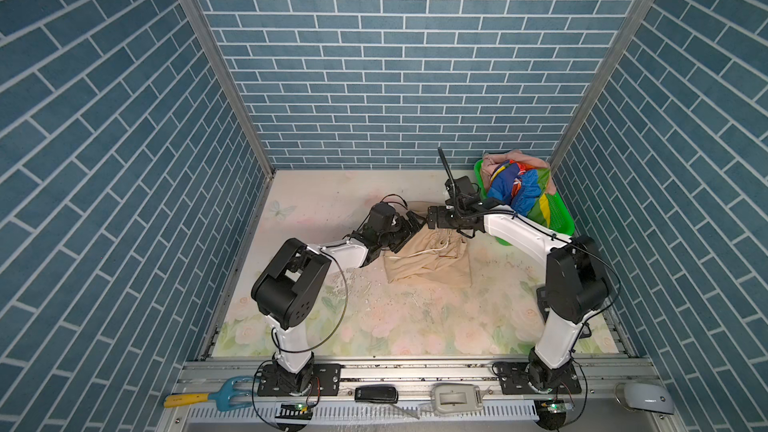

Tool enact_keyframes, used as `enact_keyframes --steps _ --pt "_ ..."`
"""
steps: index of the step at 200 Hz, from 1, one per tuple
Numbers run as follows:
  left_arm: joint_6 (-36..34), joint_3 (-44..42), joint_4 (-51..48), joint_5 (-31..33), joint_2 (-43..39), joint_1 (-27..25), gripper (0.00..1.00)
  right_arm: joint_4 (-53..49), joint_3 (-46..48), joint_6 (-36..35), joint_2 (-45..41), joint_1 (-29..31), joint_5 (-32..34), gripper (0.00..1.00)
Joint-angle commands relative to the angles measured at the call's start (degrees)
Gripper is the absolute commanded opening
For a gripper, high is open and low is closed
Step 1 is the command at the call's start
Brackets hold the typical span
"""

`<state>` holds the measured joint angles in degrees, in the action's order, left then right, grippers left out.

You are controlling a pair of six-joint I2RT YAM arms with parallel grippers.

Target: Fold and stack the shorts

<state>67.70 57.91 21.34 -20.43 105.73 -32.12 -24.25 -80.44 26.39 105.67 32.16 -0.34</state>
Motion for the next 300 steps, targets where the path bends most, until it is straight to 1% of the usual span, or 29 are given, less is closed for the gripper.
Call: enact_keyframes --steps 1,32,59,88,109,126,169,206,208,233,248,258,272,280,291,300 --pt "-0.1 4.9 -0.5 0.2 1.9 1.6 1.0 -3.1 -1.2 -2.4 2.5 0.0 4.2 0.99" --pt "0.2 10.0 -2.2 0.5 6.1 3.9 1.0 -1.8 1.9 -2.6 3.3 -0.2 5.1 0.99" --pt "-0.5 14.7 -3.8 0.3 11.2 4.1 1.0 -1.3 4.5 -3.0 3.3 -0.6 5.7 0.99" --pt "1.2 16.4 -1.5 -0.5 16.3 4.8 1.0 -0.7 7.2 -3.7 2.1 -1.4 5.5 0.99" --pt "-0.4 17.8 -2.3 0.5 18.1 5.8 1.0 -0.3 9.4 -4.2 0.9 -2.2 5.3 0.99" --pt "-2.9 20.8 -6.1 1.4 19.7 7.1 1.0 0.3 11.3 -4.6 -0.2 -2.9 5.1 0.99" --pt "-3.4 23.5 -8.6 2.3 22.7 11.0 1.0 1.6 16.4 -5.1 -2.7 -4.1 4.2 0.99" --pt "-4.3 24.5 -10.4 2.0 23.3 12.9 1.0 1.8 19.1 -5.8 -4.9 -4.6 3.2 0.99" --pt "-5.5 24.6 -10.4 1.9 23.3 13.0 1.0 1.8 19.1 -5.8 -5.0 -4.6 3.0 0.99" --pt "-9.8 27.3 -11.4 -1.3 21.6 13.2 1.0 1.1 18.1 -6.1 -9.0 -4.9 0.4 0.99" --pt "-15.7 29.4 -17.0 -1.5 18.1 12.9 1.0 0.0 16.8 -6.0 -11.8 -5.2 -0.5 0.99" --pt "-22.4 30.3 -22.1 0.9 14.2 12.2 1.0 -0.7 16.1 -6.0 -13.7 -5.5 -0.9 0.99" --pt "-31.9 31.1 -29.0 6.6 8.7 10.8 1.0 -1.5 15.6 -5.8 -15.9 -6.3 -1.8 0.99" --pt "-36.1 30.9 -31.1 9.4 6.1 10.1 1.0 -1.7 15.5 -5.5 -16.9 -6.9 -2.5 0.99" --pt "-40.1 29.7 -32.6 12.9 3.1 9.6 1.0 -1.9 15.7 -5.2 -18.0 -7.9 -3.6 0.99" --pt "-40.9 27.6 -31.7 16.3 1.6 9.8 1.0 -2.1 15.8 -5.1 -18.7 -8.4 -4.3 0.99"
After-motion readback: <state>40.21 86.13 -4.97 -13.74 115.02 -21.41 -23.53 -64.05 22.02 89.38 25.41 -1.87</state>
